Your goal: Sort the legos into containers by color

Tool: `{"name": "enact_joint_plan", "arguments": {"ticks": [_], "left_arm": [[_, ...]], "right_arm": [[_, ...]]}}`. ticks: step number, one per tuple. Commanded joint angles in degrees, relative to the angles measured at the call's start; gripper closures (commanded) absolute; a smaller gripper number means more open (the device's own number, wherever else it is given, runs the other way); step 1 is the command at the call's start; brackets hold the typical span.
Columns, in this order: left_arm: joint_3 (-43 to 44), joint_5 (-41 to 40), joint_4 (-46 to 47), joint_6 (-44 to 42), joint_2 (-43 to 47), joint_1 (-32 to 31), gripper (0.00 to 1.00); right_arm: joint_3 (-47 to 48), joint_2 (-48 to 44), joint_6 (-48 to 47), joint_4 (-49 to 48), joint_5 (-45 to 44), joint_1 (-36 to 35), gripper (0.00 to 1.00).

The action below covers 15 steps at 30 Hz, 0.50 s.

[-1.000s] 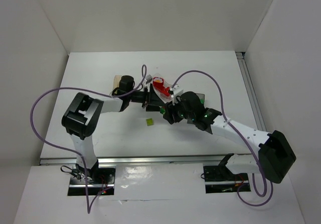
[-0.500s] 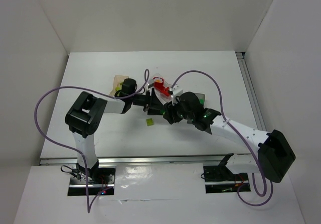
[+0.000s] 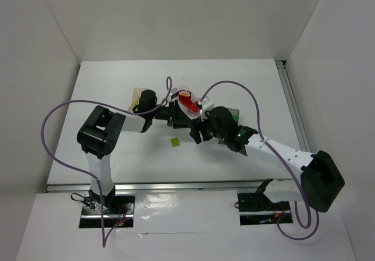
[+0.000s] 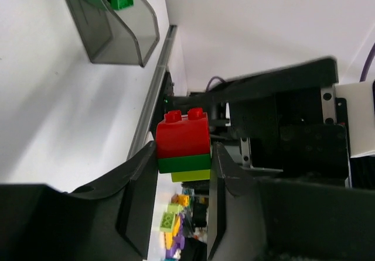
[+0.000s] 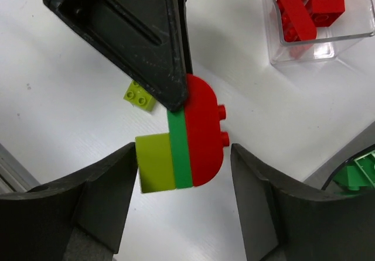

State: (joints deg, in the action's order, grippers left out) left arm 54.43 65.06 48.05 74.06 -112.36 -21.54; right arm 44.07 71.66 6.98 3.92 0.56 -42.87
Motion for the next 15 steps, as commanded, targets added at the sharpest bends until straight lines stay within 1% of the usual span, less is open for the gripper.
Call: {"name": "enact_joint_plan", "arguments": {"ticks": [1, 2, 4, 5, 7, 8, 9, 11, 13, 14, 15], "left_arm": [[1.46, 4.02, 3.73, -0.05, 0.73, -1.14, 0.93], [1.46, 3.33, 1.28, -1.54, 0.73, -1.14, 0.97], [3.21, 2.01, -5.65, -5.75, 3.01, -0.61, 1.00], [3.83, -0.08, -14.13, -10.64, 3.89, 0.09, 1.00], [6.64, -2.47, -23.31, -16.11, 6.26, 0.70, 1.00], [7.69, -5.26, -31.19, -20.67, 7.05, 1.41, 1.00], [8.57, -6.86, -34.83, -22.80, 7.85, 1.41, 1.00], [10.08, -11.33, -39.77, -25.71, 10.47, 2.90, 1.00], [10.08, -13.89, -42.50, -26.95, 12.68, 3.86, 1.00], [10.08, -17.65, -43.73, -26.95, 13.64, 4.48, 1.00], [10.77, -20.12, -46.01, -28.78, 15.74, 4.49, 1.00]], "right_arm": [[1.45, 0.68, -0.04, -2.34, -1.17, -0.55, 0.26], [1.45, 0.68, 0.66, -1.82, -1.17, -0.55, 0.13], [2.07, -0.02, 0.66, -1.12, -2.92, -0.55, 0.06], [2.85, -0.81, 1.27, -0.07, -2.93, -0.55, 0.05], [2.86, -2.13, 2.06, 0.99, -3.71, -0.55, 0.05], [2.86, -3.70, 3.03, 1.00, -3.72, -0.55, 0.05], [2.86, -4.59, 3.73, 1.61, -4.33, -0.55, 0.05], [2.16, -7.30, 6.79, 1.61, -4.34, -0.55, 0.06], [0.50, -8.98, 10.23, 0.83, -4.86, -0.55, 0.11], [0.49, -9.60, 15.20, 0.82, -4.86, -0.55, 0.16], [-0.21, -10.22, 18.21, 0.21, -5.47, -0.55, 0.19]]}}
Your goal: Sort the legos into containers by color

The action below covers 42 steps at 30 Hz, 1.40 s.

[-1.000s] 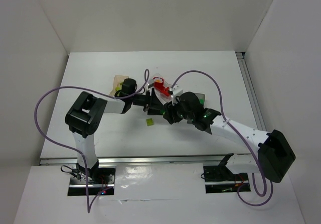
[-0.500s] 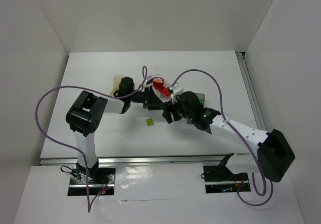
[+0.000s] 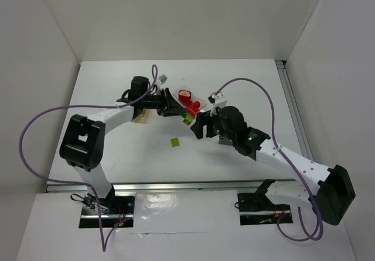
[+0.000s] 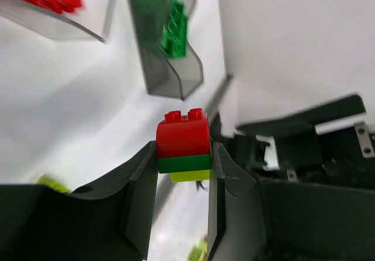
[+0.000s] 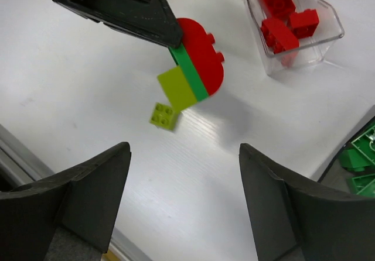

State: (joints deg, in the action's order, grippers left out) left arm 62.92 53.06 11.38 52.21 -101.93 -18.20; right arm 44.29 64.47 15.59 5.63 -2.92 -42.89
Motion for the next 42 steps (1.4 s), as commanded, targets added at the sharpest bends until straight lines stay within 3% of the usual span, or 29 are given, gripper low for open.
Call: {"name": "enact_joint_plan", "arguments": {"ticks": [1, 6, 14, 20, 36, 42], "left_arm": [[3.69, -11.10, -14.23, -7.90, 6.12, 1.15, 1.00], [6.86, -26.47, -24.19, -10.45, 9.81, -0.09, 1.00], [7.40, -37.67, -28.78, -11.07, 12.11, -3.07, 1.00], [6.17, -39.52, -28.78, -11.07, 13.77, -4.30, 1.00], [4.50, -40.05, -28.16, -12.74, 14.83, -4.83, 1.00], [4.50, -40.05, -28.16, -12.74, 15.36, -4.83, 1.00]], "right_arm": [[-0.44, -3.03, 12.33, -2.11, -2.00, -0.52, 0.21], [-1.49, 2.58, 25.86, -6.67, 2.21, -1.23, 0.21], [2.46, 10.85, 29.76, -11.95, 1.51, -1.23, 0.15], [6.60, 17.79, 30.45, -12.48, -0.51, -1.23, 0.16], [12.74, 26.76, 33.98, -19.43, 8.01, 2.82, 0.24], [14.24, 29.49, 35.37, -20.04, 8.54, 3.34, 0.36]]}}
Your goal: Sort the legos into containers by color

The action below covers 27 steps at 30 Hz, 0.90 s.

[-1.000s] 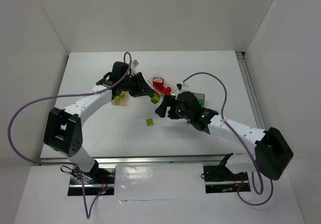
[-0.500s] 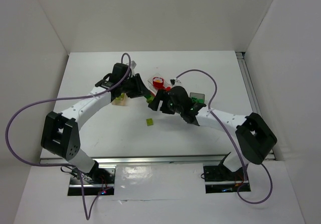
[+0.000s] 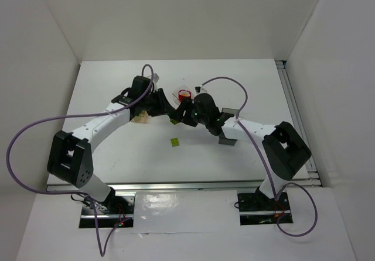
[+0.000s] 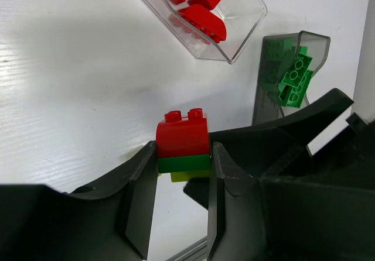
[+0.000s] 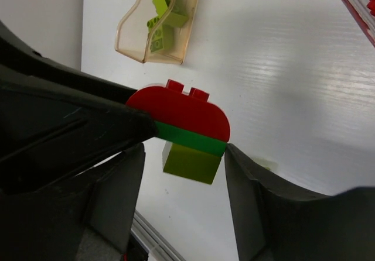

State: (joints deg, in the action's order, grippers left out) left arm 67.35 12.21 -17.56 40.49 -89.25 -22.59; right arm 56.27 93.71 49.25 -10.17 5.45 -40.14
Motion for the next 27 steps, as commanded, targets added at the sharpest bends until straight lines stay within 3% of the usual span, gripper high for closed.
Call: {"name": "enact_joint_plan", "arguments": {"ticks": [1, 6, 13, 17, 20, 27], "left_arm": [[0.06, 0.80, 0.77, -1.03, 3.20, -0.44, 1.00], [-0.47, 0.27, 1.38, -1.03, 3.21, -0.44, 1.00], [-0.47, -0.25, 1.39, -1.03, 3.74, -0.44, 1.00], [1.02, -0.78, 0.87, -1.03, 1.90, -0.44, 1.00], [2.26, -0.78, 0.34, -1.03, 0.58, -0.44, 1.00], [5.50, -0.78, 0.34, -1.03, -2.50, -0.44, 1.00]], "right_arm": [[2.26, 0.94, 1.72, -4.24, 0.17, 0.59, 0.38], [2.27, 1.47, 2.34, -3.36, 0.17, 0.59, 0.45], [-0.54, 0.86, 2.61, -3.89, 0.79, 1.64, 0.78], [-4.58, -2.74, -3.08, -4.42, 2.10, 1.64, 0.85], [-4.59, -5.20, -7.92, 2.51, -0.09, 1.64, 0.88], [-7.58, -11.18, -11.20, 9.98, -4.38, 1.64, 0.88]]}}
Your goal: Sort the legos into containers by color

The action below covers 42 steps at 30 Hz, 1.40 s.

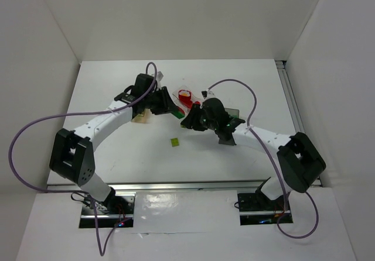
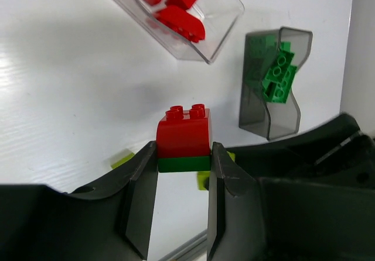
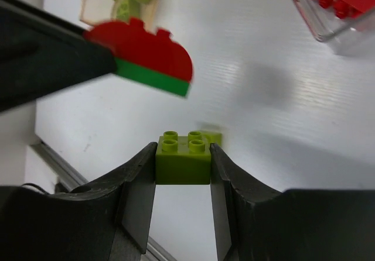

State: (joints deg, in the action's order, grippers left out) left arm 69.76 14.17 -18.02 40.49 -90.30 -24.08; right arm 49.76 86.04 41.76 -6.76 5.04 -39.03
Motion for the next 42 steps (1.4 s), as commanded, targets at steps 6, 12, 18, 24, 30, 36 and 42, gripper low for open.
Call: {"name": "enact_joint_plan", "arguments": {"ticks": [6, 12, 18, 24, 30, 36, 42], "left_arm": [[4.86, -2.75, 0.27, -1.55, -3.74, 1.05, 1.00], [6.01, 7.23, -0.26, -6.47, -5.50, 3.06, 1.00], [2.58, 20.00, 2.46, -15.08, -2.87, 5.79, 1.00], [-0.50, 28.35, 2.64, -20.18, 0.48, 7.99, 1.00], [-1.28, 38.19, 4.91, -23.70, 0.48, 8.52, 1.00], [-1.82, 48.05, 6.16, -26.86, -0.05, 8.52, 1.00], [-3.13, 51.56, 8.61, -27.48, 2.24, 8.52, 1.00]], "right_arm": [[-1.68, -7.38, -6.07, 10.54, -9.07, -0.09, 0.88], [1.91, 0.49, -10.19, 14.41, -12.42, -0.09, 0.84], [5.00, 8.00, -12.31, 14.07, -11.90, -0.70, 0.81], [6.76, 5.29, -16.44, 16.26, -9.97, -1.23, 0.21], [2.99, -9.91, -21.98, 9.17, 0.73, 0.96, 0.27], [0.16, -15.46, -20.84, 0.44, 23.86, 7.12, 0.17], [1.31, -13.27, -20.84, -0.26, 29.41, 8.79, 0.14]]}}
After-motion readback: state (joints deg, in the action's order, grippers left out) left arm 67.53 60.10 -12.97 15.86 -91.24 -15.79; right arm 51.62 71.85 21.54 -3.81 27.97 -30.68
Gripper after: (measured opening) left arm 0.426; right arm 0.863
